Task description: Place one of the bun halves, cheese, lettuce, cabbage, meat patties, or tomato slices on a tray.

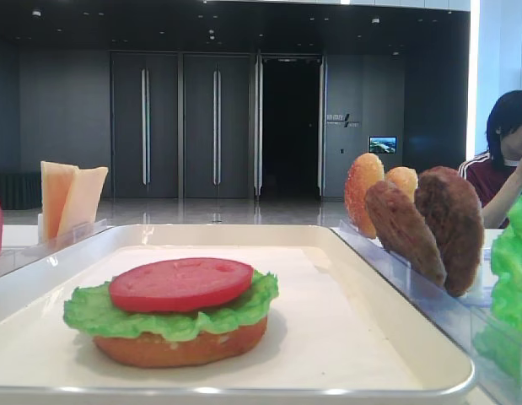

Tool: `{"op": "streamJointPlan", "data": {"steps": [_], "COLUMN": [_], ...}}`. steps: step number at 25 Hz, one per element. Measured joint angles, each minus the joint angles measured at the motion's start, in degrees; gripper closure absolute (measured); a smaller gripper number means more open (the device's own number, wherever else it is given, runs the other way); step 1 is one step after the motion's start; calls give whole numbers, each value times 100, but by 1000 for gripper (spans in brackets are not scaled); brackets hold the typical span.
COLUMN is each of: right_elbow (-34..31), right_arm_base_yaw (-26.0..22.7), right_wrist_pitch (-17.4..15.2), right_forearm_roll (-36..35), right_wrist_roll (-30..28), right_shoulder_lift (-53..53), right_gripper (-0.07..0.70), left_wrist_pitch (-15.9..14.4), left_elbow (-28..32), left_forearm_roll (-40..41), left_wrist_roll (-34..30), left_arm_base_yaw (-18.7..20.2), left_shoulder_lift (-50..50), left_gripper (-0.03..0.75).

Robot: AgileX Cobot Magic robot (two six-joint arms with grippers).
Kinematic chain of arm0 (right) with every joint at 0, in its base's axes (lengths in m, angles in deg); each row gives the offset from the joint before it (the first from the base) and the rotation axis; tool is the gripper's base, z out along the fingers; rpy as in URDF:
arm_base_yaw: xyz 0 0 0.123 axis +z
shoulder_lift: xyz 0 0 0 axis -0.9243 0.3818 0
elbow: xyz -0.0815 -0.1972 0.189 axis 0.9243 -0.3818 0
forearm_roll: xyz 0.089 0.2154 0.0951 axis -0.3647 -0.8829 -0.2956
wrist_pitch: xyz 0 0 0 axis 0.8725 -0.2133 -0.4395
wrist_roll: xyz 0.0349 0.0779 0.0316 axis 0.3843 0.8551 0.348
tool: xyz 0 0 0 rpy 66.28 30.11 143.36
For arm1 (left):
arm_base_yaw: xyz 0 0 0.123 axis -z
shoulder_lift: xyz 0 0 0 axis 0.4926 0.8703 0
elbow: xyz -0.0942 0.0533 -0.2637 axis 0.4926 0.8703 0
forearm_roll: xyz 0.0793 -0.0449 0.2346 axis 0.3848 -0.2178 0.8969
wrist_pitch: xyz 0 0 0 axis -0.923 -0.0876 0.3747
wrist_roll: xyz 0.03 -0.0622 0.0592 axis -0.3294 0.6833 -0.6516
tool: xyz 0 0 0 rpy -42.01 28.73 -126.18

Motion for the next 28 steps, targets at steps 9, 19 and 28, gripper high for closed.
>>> {"op": "streamJointPlan", "data": {"steps": [9,19,28], "right_elbow": [0,0,0], "right_arm_base_yaw": [0,0,0], "right_wrist_pitch": [0,0,0], "right_forearm_roll": [0,0,0], "right_wrist_roll": [0,0,0], "right_shoulder_lift": [0,0,0], "right_gripper": [279,279,279], "left_wrist_pitch": [-4,-66,277], "left_elbow": [862,2653,4065], "left_forearm_roll": [37,206,314], "left_wrist_roll": [-27,-53,-53], "left_arm_base_yaw": [0,0,0], "left_shoulder_lift": [-1350,-4340,-6769], "left_gripper": [125,125,125]}}
